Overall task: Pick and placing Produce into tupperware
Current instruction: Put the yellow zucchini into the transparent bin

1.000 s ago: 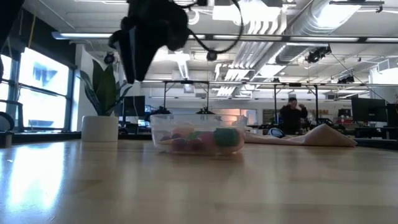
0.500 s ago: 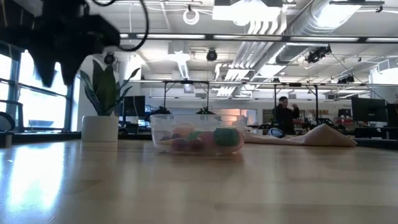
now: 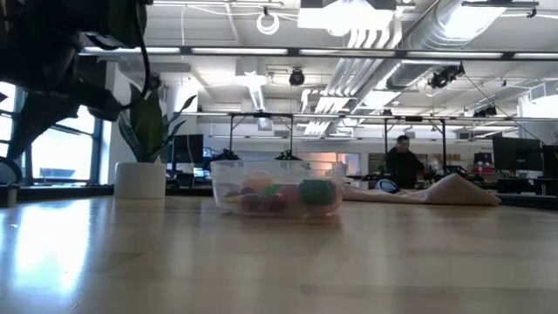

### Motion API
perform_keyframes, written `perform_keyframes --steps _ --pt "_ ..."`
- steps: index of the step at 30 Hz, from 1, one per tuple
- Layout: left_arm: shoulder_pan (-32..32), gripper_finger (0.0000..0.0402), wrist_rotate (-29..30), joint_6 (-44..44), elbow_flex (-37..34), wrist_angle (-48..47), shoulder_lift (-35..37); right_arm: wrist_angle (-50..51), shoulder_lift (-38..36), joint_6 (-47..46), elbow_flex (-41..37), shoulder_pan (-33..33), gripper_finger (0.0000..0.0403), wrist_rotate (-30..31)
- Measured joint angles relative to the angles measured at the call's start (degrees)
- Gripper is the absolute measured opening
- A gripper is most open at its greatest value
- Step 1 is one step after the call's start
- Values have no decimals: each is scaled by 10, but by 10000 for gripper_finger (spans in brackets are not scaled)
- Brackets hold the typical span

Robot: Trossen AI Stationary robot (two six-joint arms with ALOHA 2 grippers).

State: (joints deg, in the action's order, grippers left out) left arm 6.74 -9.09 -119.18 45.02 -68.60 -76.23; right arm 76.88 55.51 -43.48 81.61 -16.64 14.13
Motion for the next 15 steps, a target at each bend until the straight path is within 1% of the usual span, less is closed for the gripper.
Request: perform_keyframes --steps 2,8,11,15 --pt "15 166 4 -23 -9 16 18 0 0 0 0 0 130 0" --pt "71 166 65 -156 -20 15 88 0 0 0 0 0 130 0" --pt "98 166 90 -211 -20 -4 102 0 0 0 0 0 130 0" --pt "124 166 91 -254 -20 -25 103 0 0 0 0 0 130 0"
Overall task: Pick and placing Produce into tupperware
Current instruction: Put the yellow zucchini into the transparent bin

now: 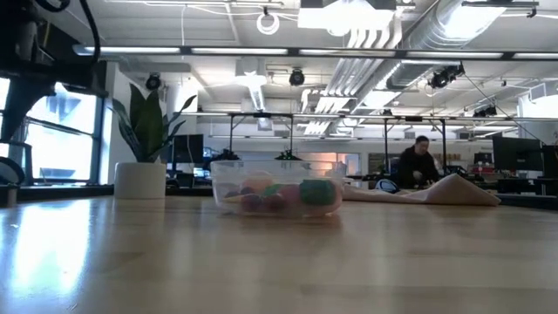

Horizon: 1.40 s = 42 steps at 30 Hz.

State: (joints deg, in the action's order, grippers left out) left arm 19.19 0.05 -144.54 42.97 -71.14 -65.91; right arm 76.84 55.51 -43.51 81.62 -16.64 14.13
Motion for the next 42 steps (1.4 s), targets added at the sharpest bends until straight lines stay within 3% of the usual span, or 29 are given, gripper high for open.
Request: perform_keyframes --steps 13,26,31,38,42 --pt "37 166 -20 -33 -79 130 0 0 0 0 0 0 130 0" --pt "47 166 -78 -29 -90 71 -2 0 0 0 0 0 130 0" --pt "50 166 -80 -29 -124 148 -2 0 0 0 0 0 130 0" --pt "48 166 -72 -29 -142 164 -2 0 0 0 0 0 130 0" --pt "48 166 -70 -29 -168 221 -2 0 0 0 0 0 130 0"
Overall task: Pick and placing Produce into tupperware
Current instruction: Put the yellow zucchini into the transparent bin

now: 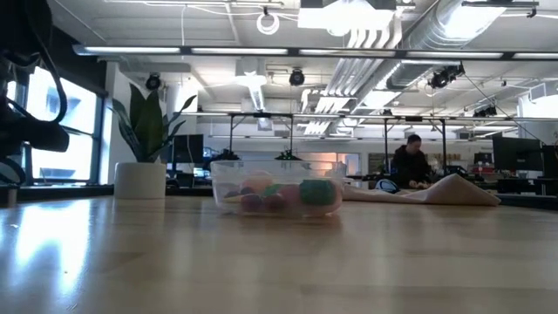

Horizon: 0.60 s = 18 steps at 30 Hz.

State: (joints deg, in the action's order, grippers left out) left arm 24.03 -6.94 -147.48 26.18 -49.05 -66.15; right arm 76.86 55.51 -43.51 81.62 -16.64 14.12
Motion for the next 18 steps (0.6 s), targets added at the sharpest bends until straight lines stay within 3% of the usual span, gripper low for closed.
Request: perform_keyframes --steps 18 --pt "0 166 12 0 -8 0 0 0 0 0 0 0 130 0"
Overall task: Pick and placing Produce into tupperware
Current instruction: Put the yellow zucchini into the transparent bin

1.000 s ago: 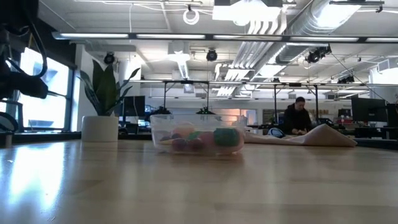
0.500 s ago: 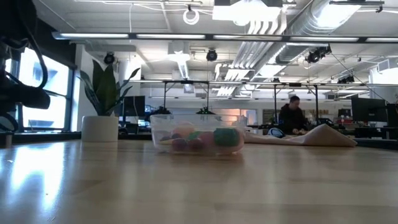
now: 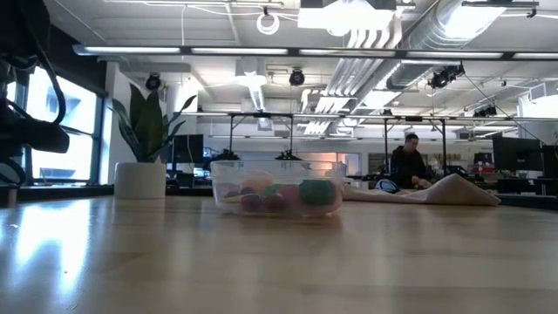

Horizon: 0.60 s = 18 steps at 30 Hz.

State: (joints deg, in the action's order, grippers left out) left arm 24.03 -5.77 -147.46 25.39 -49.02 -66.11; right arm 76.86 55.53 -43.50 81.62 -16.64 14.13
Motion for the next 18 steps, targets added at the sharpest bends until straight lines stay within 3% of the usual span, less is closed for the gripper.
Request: perform_keyframes --steps 13,18 --pt "0 165 2 0 0 0 0 0 0 0 0 0 130 0" --pt "0 136 9 0 0 2 0 0 0 0 0 0 130 0"
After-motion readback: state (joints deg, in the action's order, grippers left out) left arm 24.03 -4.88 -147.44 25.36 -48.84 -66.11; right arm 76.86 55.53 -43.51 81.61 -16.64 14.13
